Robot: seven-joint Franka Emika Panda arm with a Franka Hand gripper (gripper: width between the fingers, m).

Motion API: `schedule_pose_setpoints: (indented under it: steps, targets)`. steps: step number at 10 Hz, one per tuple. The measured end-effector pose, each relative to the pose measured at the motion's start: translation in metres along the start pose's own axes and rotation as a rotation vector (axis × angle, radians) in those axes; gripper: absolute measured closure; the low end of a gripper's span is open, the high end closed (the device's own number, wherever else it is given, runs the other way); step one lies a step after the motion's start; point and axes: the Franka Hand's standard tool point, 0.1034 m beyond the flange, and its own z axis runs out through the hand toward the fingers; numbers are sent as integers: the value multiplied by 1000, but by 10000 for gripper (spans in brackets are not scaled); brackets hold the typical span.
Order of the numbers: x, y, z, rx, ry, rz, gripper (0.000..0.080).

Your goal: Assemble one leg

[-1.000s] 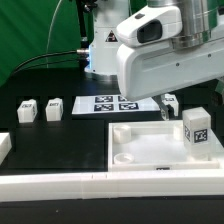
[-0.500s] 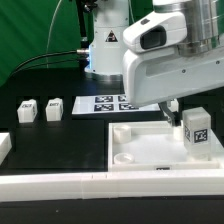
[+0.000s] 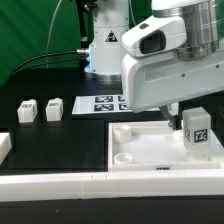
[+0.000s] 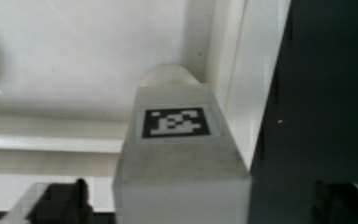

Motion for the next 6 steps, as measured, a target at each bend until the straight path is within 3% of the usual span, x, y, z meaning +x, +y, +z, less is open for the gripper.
schedule_pose_setpoints:
  steps: [1,2,3,6]
  targets:
    - [-2,1,2,0,-4,-34,423]
    - [-2,1,2,0,-5,-54,423]
    - [-2,4,2,-2,-5,-48,501]
    - [-2,4,2,-2,-5,-5,501]
